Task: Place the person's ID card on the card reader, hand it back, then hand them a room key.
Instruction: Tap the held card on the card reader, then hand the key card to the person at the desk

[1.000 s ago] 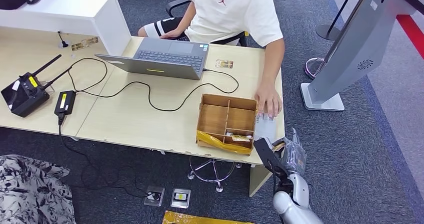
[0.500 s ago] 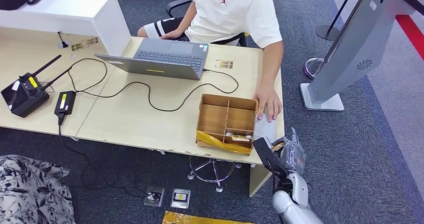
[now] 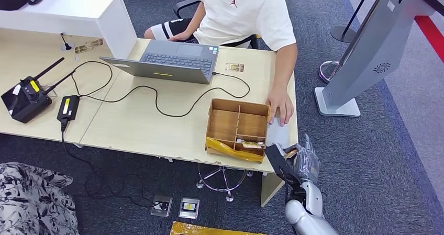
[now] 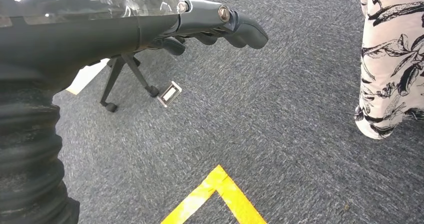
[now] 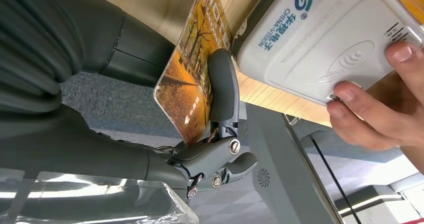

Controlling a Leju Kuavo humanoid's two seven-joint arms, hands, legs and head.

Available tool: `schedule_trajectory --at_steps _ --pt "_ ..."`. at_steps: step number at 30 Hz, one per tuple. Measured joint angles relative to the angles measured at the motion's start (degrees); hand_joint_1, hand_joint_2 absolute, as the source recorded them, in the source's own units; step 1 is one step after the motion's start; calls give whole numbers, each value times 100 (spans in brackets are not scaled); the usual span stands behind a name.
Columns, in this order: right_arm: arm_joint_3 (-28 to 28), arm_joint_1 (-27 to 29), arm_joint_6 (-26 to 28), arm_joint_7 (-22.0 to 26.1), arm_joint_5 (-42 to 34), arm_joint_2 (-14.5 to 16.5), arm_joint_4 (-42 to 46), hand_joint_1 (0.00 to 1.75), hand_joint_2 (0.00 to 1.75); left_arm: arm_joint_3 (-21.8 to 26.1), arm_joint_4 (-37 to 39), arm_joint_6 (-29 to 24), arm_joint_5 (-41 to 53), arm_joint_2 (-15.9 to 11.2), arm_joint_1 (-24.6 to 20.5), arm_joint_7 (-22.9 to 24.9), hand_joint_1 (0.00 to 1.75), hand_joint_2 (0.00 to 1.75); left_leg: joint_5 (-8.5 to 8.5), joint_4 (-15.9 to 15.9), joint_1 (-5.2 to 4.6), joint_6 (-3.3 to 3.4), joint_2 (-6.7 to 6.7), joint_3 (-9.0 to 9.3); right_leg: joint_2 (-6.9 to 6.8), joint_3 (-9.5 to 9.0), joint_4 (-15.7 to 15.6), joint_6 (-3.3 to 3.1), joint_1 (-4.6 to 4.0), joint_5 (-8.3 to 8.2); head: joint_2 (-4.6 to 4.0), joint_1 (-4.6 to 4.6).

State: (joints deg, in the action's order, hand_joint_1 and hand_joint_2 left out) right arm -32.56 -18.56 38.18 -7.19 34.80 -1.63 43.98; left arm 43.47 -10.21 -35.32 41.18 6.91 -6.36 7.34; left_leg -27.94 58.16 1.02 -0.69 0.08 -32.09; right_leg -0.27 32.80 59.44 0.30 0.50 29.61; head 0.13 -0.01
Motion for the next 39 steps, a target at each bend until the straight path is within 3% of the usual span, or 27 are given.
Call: schedule_trajectory --at_steps 2,4,5,7,8,10,15,19,26,39 --pt "99 132 16 447 718 137 147 175 175 2 2 1 2 1 3 -77 0 175 0 0 3 0 0 1 0 -2 1 0 -2 -2 0 1" --pt "327 361 45 743 2045 276 671 175 175 9 7 0 7 0 4 -194 0 175 1 1 4 0 -8 -5 -8 4 2 0 -2 -2 0 -7" --pt "444 443 57 561 2659 264 1124 175 175 18 12 0 10 -1 1 -236 0 175 3 1 3 1 -17 -10 -18 7 2 -1 -1 -1 0 -10" --pt "601 473 67 -305 3258 78 2191 175 175 49 23 0 14 -1 7 -271 0 175 6 1 0 2 -34 -12 -36 6 1 -1 0 3 0 -6" --pt "665 462 64 -696 3337 -32 2669 175 175 69 28 0 16 -2 21 -277 0 175 5 1 1 2 -31 -9 -34 3 -1 -2 -1 4 0 -2" --pt "768 525 57 -922 3353 -130 3283 175 175 99 37 -1 21 -5 43 -280 0 175 1 1 1 0 -13 -3 -13 0 -4 -2 -1 2 0 -2" --pt "1023 820 51 -476 3340 -132 4326 175 175 113 46 1 50 -7 13 -284 0 175 -2 1 -5 2 -3 -4 -2 6 -5 -1 5 1 0 -8" --pt "1210 938 47 -384 3306 -144 4952 175 175 140 55 1 60 -3 11 -284 0 175 -3 1 -4 2 -2 -4 1 6 -5 -1 4 1 0 -6" --pt "1416 1085 42 -299 3306 -145 5613 175 175 146 63 1 79 -4 0 -286 0 175 -3 1 -4 2 -2 -4 1 6 -5 -1 4 1 0 -7" --pt "1529 1208 37 -317 3135 -153 5863 175 175 149 86 0 162 -5 -8 -282 0 175 -3 0 -4 2 -3 -6 0 5 -5 -1 4 1 0 -8"
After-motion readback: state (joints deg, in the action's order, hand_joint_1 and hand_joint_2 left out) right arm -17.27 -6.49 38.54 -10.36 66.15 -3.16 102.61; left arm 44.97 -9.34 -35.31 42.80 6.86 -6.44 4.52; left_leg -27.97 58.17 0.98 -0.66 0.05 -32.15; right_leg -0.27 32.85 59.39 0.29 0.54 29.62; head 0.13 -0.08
